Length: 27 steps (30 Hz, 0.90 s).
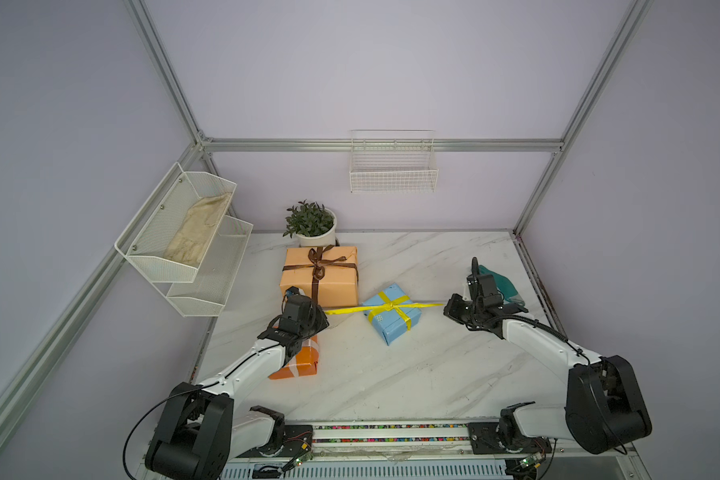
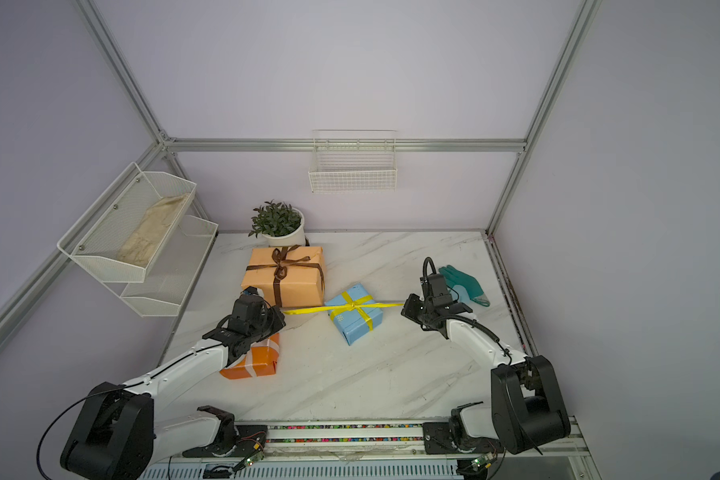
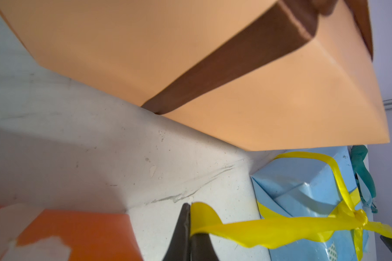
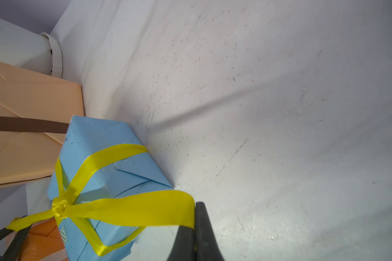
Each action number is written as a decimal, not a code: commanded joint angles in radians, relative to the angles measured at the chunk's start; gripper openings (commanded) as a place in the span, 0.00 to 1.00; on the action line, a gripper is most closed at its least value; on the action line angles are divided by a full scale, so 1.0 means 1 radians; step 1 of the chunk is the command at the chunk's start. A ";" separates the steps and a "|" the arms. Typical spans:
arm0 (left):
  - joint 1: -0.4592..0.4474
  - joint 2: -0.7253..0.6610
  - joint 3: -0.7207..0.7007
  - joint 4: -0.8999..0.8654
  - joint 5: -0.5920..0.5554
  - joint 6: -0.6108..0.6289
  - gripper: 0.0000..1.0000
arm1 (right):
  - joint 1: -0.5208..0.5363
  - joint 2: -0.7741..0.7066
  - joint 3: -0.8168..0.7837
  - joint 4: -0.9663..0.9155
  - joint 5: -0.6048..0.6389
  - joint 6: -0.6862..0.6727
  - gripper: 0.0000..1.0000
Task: Untie the ribbon bows on the gift boxes
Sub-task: Untie the ribbon from the gift box.
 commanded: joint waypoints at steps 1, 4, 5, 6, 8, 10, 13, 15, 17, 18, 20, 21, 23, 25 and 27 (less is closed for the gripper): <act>0.018 -0.035 -0.020 -0.006 -0.034 -0.018 0.00 | -0.027 -0.025 -0.005 -0.050 0.067 -0.002 0.00; 0.027 -0.049 -0.019 -0.029 -0.048 -0.015 0.00 | -0.063 -0.018 0.003 -0.056 0.067 -0.018 0.00; 0.033 -0.057 -0.023 -0.033 -0.051 -0.016 0.00 | -0.076 -0.015 0.009 -0.058 0.066 -0.027 0.00; 0.038 -0.066 -0.028 -0.036 -0.051 -0.015 0.00 | -0.089 -0.015 0.018 -0.062 0.071 -0.035 0.00; 0.048 -0.083 -0.033 -0.043 -0.056 -0.011 0.00 | -0.115 -0.016 0.032 -0.064 0.075 -0.047 0.00; 0.059 -0.100 -0.034 -0.060 -0.066 -0.006 0.00 | -0.134 -0.019 0.044 -0.067 0.078 -0.059 0.00; 0.077 -0.135 -0.033 -0.096 -0.091 0.006 0.00 | -0.168 -0.020 0.066 -0.086 0.105 -0.085 0.00; 0.087 -0.162 -0.039 -0.104 -0.099 0.009 0.00 | -0.198 -0.031 0.072 -0.089 0.108 -0.099 0.00; 0.091 -0.173 -0.050 -0.085 -0.085 0.012 0.00 | -0.212 -0.028 0.087 -0.081 0.066 -0.120 0.00; 0.091 -0.171 -0.050 -0.072 -0.062 0.021 0.08 | -0.212 -0.017 0.103 -0.088 0.037 -0.127 0.00; 0.091 -0.156 -0.032 -0.056 0.013 0.057 0.71 | -0.210 0.001 0.130 -0.098 -0.011 -0.162 0.38; 0.091 -0.143 -0.019 -0.044 0.063 0.083 0.97 | -0.209 0.007 0.139 -0.105 -0.043 -0.173 0.77; 0.089 -0.123 0.012 -0.042 0.117 0.097 1.00 | -0.202 -0.001 0.140 -0.096 -0.083 -0.175 0.97; 0.087 -0.122 0.029 -0.031 0.134 0.097 1.00 | -0.186 -0.020 0.132 -0.084 -0.095 -0.171 0.97; 0.081 -0.136 0.034 -0.011 0.148 0.092 1.00 | -0.155 -0.029 0.137 -0.084 -0.116 -0.169 0.97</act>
